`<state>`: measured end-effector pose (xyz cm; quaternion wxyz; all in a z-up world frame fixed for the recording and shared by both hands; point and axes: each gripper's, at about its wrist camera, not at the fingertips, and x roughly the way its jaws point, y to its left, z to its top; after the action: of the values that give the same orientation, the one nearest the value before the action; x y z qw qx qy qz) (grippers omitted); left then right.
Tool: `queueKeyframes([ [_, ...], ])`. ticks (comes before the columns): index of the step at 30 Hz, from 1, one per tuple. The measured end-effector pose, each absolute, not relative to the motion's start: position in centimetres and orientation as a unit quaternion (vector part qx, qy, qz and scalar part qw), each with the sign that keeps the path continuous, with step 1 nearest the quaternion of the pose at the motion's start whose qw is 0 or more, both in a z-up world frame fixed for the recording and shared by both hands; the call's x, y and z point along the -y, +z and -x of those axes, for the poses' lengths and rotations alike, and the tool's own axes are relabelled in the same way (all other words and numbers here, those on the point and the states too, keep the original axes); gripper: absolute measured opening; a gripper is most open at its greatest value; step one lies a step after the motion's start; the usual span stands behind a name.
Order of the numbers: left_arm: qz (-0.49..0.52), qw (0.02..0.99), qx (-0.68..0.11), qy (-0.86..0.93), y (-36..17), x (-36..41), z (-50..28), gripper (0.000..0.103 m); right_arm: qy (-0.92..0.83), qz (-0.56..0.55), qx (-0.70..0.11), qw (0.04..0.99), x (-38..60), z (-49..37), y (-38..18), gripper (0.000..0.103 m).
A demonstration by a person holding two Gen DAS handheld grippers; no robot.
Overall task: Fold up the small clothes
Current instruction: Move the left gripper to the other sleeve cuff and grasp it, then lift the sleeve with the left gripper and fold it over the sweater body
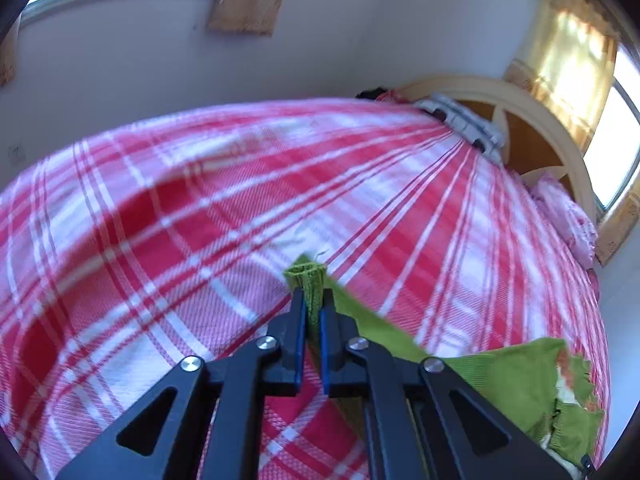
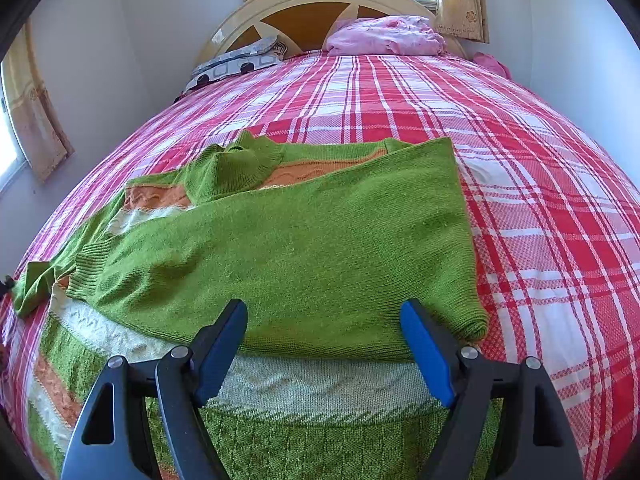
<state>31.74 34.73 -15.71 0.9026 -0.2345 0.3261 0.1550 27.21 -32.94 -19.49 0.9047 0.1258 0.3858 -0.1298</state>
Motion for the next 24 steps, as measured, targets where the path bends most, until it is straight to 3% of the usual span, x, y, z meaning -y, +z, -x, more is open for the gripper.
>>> queueKeyframes([
  [10,0.214,0.933,-0.275,0.088,-9.6,-30.9,-30.6,0.005,-0.131,-0.125,-0.385,0.905,32.8,-27.3,-19.5,0.08],
  [24,0.183,0.956,-0.227,-0.029,-2.0,-21.6,-31.1,0.005,-0.101,-0.111,-0.35,0.925,30.7,-24.5,-15.3,0.08],
])
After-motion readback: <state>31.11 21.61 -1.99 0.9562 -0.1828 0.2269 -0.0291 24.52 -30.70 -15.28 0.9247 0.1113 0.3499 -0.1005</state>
